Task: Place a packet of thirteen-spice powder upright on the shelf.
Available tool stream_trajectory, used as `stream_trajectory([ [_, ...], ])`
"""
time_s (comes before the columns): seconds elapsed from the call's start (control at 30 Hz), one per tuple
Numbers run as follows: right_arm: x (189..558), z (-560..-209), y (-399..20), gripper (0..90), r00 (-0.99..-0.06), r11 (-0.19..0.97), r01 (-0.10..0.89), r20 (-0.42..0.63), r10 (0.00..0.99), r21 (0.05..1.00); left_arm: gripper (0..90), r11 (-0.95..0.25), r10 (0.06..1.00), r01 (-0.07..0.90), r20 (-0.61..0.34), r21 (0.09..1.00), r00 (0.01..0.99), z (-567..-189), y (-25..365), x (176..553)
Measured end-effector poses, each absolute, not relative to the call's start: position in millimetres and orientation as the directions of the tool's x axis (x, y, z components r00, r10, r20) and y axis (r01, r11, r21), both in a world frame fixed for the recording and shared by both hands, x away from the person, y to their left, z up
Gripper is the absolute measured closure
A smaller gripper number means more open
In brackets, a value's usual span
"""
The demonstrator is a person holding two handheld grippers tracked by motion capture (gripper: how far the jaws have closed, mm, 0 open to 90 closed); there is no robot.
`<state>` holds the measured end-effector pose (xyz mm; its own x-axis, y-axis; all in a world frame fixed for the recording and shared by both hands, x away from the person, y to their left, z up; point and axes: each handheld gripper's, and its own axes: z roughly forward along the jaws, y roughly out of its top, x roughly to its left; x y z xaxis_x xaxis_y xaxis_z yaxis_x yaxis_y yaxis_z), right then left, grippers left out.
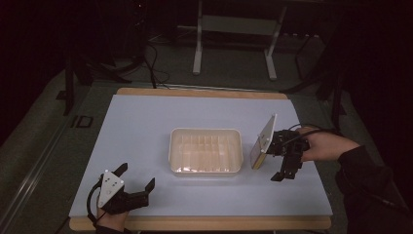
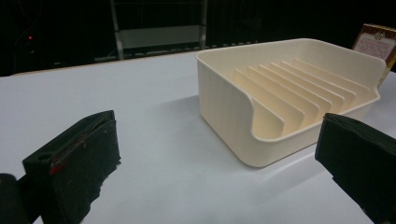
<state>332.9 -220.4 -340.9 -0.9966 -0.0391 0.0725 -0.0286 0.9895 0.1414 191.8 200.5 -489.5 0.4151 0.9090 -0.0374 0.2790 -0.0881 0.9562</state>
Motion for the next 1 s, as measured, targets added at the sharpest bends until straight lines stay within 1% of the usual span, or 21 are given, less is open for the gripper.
stream_trajectory([
  [0.07,335,-340,-220,12.3,-0.997,0.99,-0.032,0.06,-0.041,0.139,0.0,-0.088,0.908,0.278,-0.037,0.956,0.416,-489,201,192],
  [0.1,338,-340,-220,13.4,-0.999,0.991,-0.031,0.028,-0.034,0.127,0.0,-0.089,0.908,0.278,-0.037,0.956,0.417,-489,201,192],
  [0.17,343,-340,-219,13.2,-0.999,0.994,-0.009,0.044,-0.014,0.107,0.0,-0.087,0.908,0.278,-0.038,0.957,0.417,-489,201,192],
  [0.3,350,-341,-218,13.1,-1.0,0.993,-0.022,-0.014,-0.02,0.117,0.0,-0.085,0.907,0.279,-0.041,0.956,0.419,-490,200,192],
  [0.47,361,-347,-217,13.1,-0.999,0.993,-0.019,-0.046,-0.014,0.115,0.0,-0.084,0.906,0.28,-0.043,0.956,0.421,-489,200,192],
  [0.5,363,-348,-217,13.1,-0.998,0.993,-0.025,-0.065,-0.017,0.113,0.0,-0.084,0.907,0.28,-0.044,0.956,0.42,-490,200,192],
  [0.77,383,-357,-222,13.5,-0.996,0.995,-0.01,-0.086,-0.001,0.104,0.0,-0.083,0.907,0.283,-0.045,0.955,0.419,-490,200,192],
  [1.0,401,-367,-227,13.6,-0.997,0.994,0.025,-0.068,0.032,0.105,0.0,-0.078,0.908,0.284,-0.049,0.955,0.415,-490,201,192],
])
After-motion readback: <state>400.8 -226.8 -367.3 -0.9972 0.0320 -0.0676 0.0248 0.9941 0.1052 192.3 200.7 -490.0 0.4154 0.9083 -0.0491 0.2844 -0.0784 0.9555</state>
